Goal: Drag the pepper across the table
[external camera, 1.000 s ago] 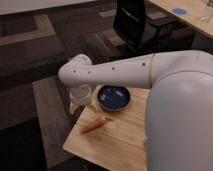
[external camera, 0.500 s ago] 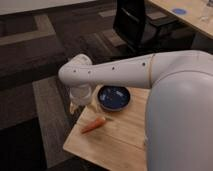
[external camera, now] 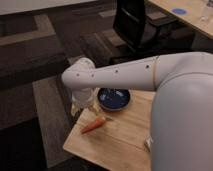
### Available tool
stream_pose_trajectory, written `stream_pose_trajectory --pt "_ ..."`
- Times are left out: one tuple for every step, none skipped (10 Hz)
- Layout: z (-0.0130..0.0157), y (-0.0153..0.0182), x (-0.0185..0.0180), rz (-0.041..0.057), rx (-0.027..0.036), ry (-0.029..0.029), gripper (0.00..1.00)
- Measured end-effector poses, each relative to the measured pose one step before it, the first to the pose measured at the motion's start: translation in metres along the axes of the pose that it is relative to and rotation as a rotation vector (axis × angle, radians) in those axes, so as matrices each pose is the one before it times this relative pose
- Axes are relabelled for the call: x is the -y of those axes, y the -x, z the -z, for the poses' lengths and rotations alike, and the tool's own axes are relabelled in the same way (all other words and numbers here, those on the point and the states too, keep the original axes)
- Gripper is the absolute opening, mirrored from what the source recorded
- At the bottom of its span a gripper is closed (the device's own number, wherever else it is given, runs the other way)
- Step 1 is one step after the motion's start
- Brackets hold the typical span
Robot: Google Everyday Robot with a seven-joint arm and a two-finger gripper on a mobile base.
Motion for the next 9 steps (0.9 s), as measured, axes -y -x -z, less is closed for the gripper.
stream_pose_trajectory --pt "-0.00378 -0.00374 0.00432 -0.01060 -0.00454 0.00500 0.65" --pt "-0.00510 -0.00392 0.00344 -0.01599 -0.00354 0.02305 0.65" --pt "-0.00504 -0.00260 0.00356 -0.01979 -0.00061 0.03413 0.65" --pt "-0.00267 -0.00055 0.00292 -0.00771 0.00071 0.01405 0.65" --pt "-0.00559 -0.00115 0.00788 -0.01830 -0.00143 0.02520 0.65" --pt "-0.00498 -0.00082 0.00828 -0.01523 -0.00381 0.00629 0.65" --pt "-0.00631 0.00000 0.00940 -0.01330 -0.00305 -0.00698 0.65" --pt "-0.00312 0.00035 0.00409 -0.00811 -0.00074 -0.00582 0.65" --pt "-0.00415 0.00140 0.00521 -0.00969 0.00161 -0.00678 0.65"
